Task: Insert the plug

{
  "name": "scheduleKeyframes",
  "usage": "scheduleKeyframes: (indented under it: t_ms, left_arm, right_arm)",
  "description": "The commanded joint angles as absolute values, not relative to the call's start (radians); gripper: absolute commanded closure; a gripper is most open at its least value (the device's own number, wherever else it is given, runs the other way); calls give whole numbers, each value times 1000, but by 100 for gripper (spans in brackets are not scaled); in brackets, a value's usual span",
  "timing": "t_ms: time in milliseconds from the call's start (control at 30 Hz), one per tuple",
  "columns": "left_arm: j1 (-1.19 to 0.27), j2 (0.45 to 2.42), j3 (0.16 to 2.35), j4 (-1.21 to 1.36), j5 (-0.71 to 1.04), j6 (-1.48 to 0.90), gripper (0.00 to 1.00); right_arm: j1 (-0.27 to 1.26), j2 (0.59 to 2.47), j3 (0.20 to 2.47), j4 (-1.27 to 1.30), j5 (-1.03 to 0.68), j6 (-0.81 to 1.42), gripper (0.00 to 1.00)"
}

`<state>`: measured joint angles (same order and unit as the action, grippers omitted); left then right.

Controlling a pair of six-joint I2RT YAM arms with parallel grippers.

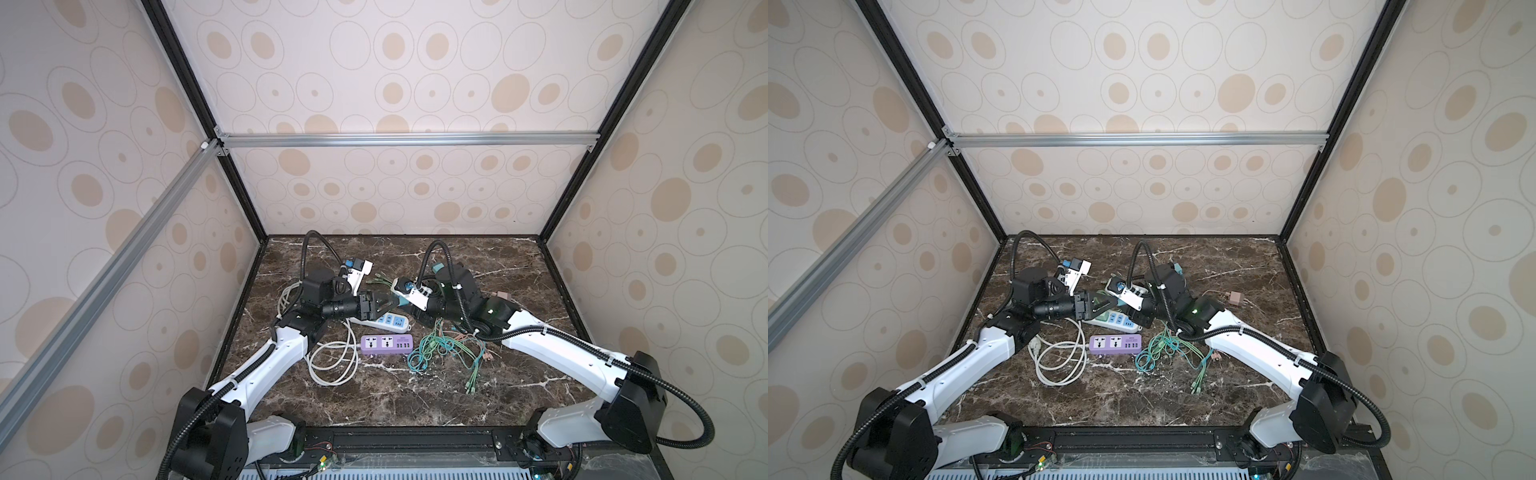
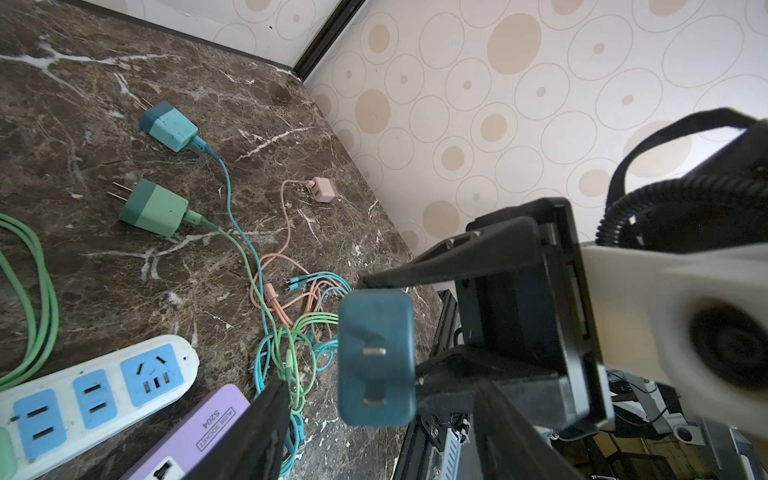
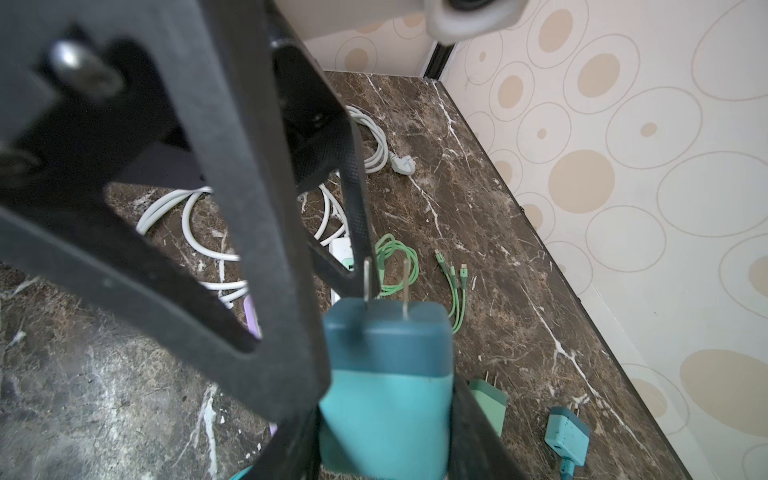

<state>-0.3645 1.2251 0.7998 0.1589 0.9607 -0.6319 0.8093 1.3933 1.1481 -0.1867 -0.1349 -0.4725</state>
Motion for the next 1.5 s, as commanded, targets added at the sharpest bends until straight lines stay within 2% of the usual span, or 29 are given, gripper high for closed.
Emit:
scheduleKeyframes:
  t_ms: [0, 167, 467, 800, 900, 1233, 1333, 1467]
  left_arm:
    - [-373, 1226, 852, 173, 985, -616, 32]
    - [-375, 1224, 850, 185, 995, -623, 39]
    - [-377, 1229, 840, 205, 1008, -641, 61]
    - [-383, 1236, 834, 229, 1035, -657, 70]
    - [-383, 1236, 835, 233, 1035, -662, 75]
    - [-384, 1239, 850, 275, 964, -699, 94]
    - [-384, 1249, 857, 313, 939, -709, 100]
    - [-383, 1265, 868, 341, 905, -722, 100]
  right_arm:
    - [827, 1376, 1178, -159, -135, -506, 75]
    - [836, 1378, 1178, -158, -129, -516, 75]
    - [844, 1376, 1174, -153, -107, -532, 75]
    - [847, 1365, 1154, -128, -85, -537, 74]
    - [846, 1365, 1153, -127, -78, -535, 73]
    - [843, 1302, 1104, -108, -19, -435, 56]
    - [838, 1254, 1083, -121, -5, -401, 46]
    - [827, 1181, 1034, -108, -4, -335, 35]
